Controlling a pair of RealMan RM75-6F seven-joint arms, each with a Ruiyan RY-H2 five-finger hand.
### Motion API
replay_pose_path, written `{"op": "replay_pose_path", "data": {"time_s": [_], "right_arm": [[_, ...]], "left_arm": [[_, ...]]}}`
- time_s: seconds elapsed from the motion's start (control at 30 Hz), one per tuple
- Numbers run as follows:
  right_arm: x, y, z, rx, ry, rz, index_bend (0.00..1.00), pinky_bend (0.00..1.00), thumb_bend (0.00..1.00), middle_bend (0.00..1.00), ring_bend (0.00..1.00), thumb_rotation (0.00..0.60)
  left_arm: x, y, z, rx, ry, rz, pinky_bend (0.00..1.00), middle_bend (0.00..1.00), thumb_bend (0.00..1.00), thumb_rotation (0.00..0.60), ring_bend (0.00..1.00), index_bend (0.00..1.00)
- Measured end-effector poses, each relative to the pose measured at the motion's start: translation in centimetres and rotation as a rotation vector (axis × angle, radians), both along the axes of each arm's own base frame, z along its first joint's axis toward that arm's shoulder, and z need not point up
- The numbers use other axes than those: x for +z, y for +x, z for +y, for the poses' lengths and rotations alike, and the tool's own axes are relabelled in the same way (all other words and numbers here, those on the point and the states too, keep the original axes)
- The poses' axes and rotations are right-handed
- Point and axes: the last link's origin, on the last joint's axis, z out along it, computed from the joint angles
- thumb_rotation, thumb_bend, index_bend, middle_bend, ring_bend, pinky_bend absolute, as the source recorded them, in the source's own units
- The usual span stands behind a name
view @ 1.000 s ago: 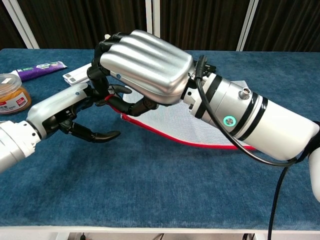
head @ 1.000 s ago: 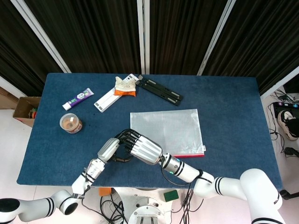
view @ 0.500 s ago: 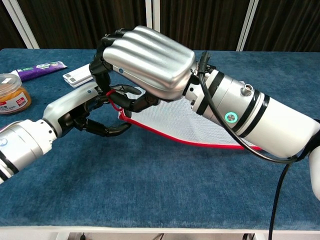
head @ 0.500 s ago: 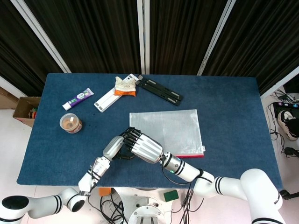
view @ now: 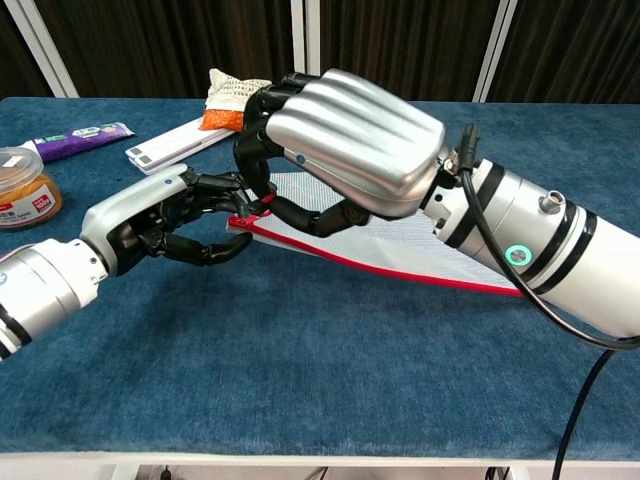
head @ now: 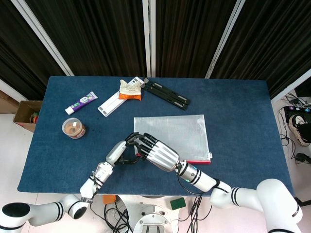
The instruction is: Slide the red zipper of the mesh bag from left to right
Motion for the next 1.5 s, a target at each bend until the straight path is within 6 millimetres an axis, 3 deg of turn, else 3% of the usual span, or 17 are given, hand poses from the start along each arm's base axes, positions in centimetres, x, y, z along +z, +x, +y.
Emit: {"op": "replay_pose_path", "data": {"time_s": [0.5, 0.97, 1.2, 1.5], "right_arm": [[0.4, -3.9, 0.9, 0.011, -0.064, 0.118, 0.94, 0.25, 0.65, 0.5, 0.23, 0.6], [-0.1, -4.5, 1.2, 0.012, -0.061, 0.117, 0.94, 0.22, 0.65, 0.5, 0.23, 0.6], [1.5, -7.8, 2.0, -0.033, -0.083, 0.163, 0.94, 0.22, 0.65, 0.5, 0.23, 0.6], [5.1, -13.6, 3.9, -0.154, -0.131, 0.21, 0.94, 0.22, 0.65, 0.5, 0.23, 0.6]], "left_arm": [[0.4, -0.5, 0.7, 0.077, -0.05, -0.126, 0.14, 0.17, 0.49, 0.6, 0.05, 0.58], [0.5, -0.3, 1.6, 0.196, -0.102, -0.299, 0.14, 0.17, 0.5, 0.6, 0.05, 0.58], [1.1, -1.3, 2.0, 0.237, -0.095, -0.32, 0.14, 0.17, 0.5, 0.6, 0.05, 0.58], [1.3, -2.3, 2.2, 0.26, -0.074, -0.303, 0.14, 0.17, 0.5, 0.6, 0.05, 0.58]]}}
